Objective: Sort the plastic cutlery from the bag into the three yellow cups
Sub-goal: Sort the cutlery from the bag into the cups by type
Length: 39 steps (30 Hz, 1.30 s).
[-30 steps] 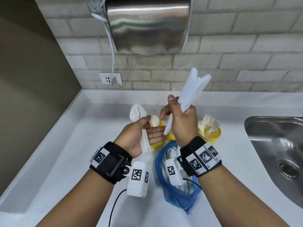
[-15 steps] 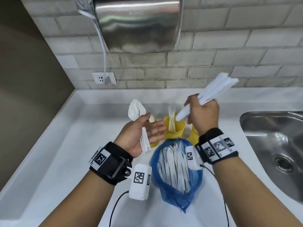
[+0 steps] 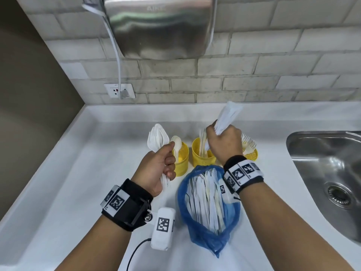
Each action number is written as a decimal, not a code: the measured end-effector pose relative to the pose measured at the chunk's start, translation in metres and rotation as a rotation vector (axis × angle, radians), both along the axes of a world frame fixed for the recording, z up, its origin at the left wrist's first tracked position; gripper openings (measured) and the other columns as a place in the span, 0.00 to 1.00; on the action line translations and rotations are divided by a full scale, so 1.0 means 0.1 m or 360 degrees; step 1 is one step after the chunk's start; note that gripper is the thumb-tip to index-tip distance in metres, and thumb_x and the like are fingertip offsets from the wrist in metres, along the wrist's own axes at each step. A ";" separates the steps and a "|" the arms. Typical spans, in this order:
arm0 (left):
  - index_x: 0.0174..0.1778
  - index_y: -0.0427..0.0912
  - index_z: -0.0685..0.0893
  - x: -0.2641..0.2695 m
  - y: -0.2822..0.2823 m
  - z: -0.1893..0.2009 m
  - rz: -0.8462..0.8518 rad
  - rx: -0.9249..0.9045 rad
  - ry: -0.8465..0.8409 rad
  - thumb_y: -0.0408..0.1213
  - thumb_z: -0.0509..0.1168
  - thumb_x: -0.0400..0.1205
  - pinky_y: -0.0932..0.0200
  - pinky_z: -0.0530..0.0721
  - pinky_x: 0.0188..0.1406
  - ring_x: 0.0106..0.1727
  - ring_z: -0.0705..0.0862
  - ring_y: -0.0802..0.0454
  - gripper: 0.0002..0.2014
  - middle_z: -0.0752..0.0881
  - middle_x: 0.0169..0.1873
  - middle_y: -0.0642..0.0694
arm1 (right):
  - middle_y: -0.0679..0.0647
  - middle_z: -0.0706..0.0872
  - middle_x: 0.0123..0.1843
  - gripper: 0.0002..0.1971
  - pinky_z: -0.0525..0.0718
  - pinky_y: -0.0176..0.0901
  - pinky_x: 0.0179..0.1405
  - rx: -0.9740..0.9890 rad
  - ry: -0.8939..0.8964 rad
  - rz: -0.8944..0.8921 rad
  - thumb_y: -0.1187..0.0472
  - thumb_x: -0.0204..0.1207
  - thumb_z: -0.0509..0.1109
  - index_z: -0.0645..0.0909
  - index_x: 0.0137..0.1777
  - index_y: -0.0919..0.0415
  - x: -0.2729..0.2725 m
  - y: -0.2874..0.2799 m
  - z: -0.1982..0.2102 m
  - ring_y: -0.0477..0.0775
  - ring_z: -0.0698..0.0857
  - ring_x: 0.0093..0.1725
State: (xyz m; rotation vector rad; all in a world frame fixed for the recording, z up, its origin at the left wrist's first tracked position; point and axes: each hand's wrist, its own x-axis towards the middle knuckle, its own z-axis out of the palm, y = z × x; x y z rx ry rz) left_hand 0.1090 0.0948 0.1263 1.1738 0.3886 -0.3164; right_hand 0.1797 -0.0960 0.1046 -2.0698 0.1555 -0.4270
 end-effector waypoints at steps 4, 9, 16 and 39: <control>0.31 0.49 0.70 -0.02 -0.03 0.02 -0.0007 0.0056 -0.0026 0.44 0.67 0.86 0.65 0.63 0.18 0.23 0.59 0.56 0.18 0.62 0.27 0.51 | 0.57 0.81 0.25 0.18 0.81 0.47 0.30 -0.0135 0.0061 0.0106 0.54 0.77 0.69 0.75 0.27 0.61 0.12 0.17 -0.24 0.61 0.83 0.29; 0.31 0.49 0.71 -0.02 0.00 0.03 0.0003 0.0072 -0.0058 0.43 0.67 0.86 0.65 0.62 0.19 0.24 0.59 0.56 0.18 0.63 0.26 0.51 | 0.58 0.87 0.33 0.15 0.88 0.50 0.36 -0.0208 0.0299 0.0192 0.50 0.76 0.71 0.80 0.33 0.58 0.14 0.22 -0.36 0.62 0.87 0.35; 0.31 0.49 0.70 0.01 -0.01 0.01 -0.0029 0.0153 -0.0124 0.44 0.67 0.87 0.63 0.62 0.20 0.24 0.60 0.55 0.19 0.63 0.26 0.50 | 0.58 0.84 0.47 0.20 0.80 0.45 0.42 -0.0446 0.0214 0.0245 0.44 0.70 0.80 0.80 0.49 0.60 0.19 0.21 -0.36 0.60 0.85 0.46; 0.27 0.53 0.75 -0.09 -0.05 0.11 -0.0292 0.0459 -0.0679 0.39 0.62 0.80 0.62 0.54 0.24 0.24 0.55 0.54 0.14 0.60 0.24 0.48 | 0.47 0.80 0.37 0.12 0.80 0.43 0.36 0.0180 -0.0155 0.0776 0.52 0.72 0.80 0.83 0.50 0.55 -0.78 0.42 0.62 0.45 0.76 0.32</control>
